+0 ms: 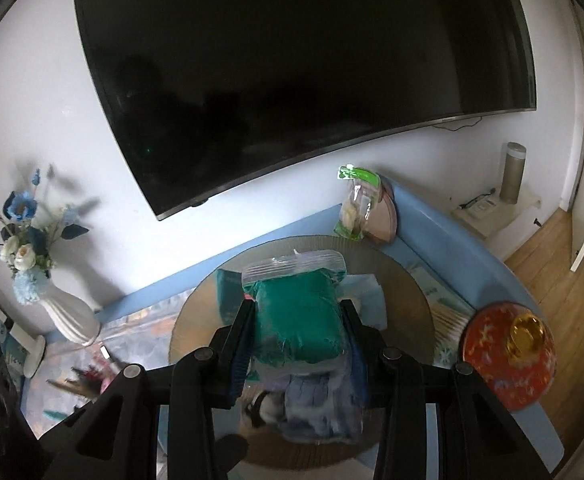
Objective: Organize soft objects
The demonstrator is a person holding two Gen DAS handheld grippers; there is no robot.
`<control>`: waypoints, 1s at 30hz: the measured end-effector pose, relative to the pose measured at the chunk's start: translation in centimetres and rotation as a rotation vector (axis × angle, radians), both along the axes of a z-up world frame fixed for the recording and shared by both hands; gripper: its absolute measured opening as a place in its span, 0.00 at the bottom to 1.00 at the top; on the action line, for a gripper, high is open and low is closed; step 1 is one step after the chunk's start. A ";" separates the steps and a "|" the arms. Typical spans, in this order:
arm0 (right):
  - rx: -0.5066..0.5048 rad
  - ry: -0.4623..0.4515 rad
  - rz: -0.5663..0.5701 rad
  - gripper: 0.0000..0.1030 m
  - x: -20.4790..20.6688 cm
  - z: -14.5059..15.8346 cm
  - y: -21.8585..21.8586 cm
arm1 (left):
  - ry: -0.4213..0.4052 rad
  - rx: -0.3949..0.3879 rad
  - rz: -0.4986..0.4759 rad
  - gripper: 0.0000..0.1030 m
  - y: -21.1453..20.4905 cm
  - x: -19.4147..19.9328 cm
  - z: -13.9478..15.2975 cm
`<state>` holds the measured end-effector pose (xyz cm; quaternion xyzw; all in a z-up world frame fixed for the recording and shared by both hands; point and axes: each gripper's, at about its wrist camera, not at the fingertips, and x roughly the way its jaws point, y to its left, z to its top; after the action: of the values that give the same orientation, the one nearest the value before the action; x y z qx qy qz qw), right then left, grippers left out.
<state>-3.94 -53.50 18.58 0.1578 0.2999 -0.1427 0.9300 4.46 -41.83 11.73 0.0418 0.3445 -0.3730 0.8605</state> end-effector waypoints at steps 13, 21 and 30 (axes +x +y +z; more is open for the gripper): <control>0.001 0.024 -0.003 0.79 2.6 -1.9 -2.0 | -0.130 0.010 0.037 0.82 0.0 -0.8 1.0; 0.040 -0.013 -0.007 0.79 -0.8 -0.4 -0.9 | -0.258 0.010 0.051 0.82 2.4 -4.4 4.2; 0.049 -0.032 0.057 0.84 -6.7 0.2 3.7 | -0.299 0.019 0.107 0.85 7.9 -8.2 5.2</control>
<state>-10.61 -49.80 18.81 0.1744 0.2928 -0.1063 0.9341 -3.69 -33.89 16.94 0.0866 0.2180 -0.3131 0.9203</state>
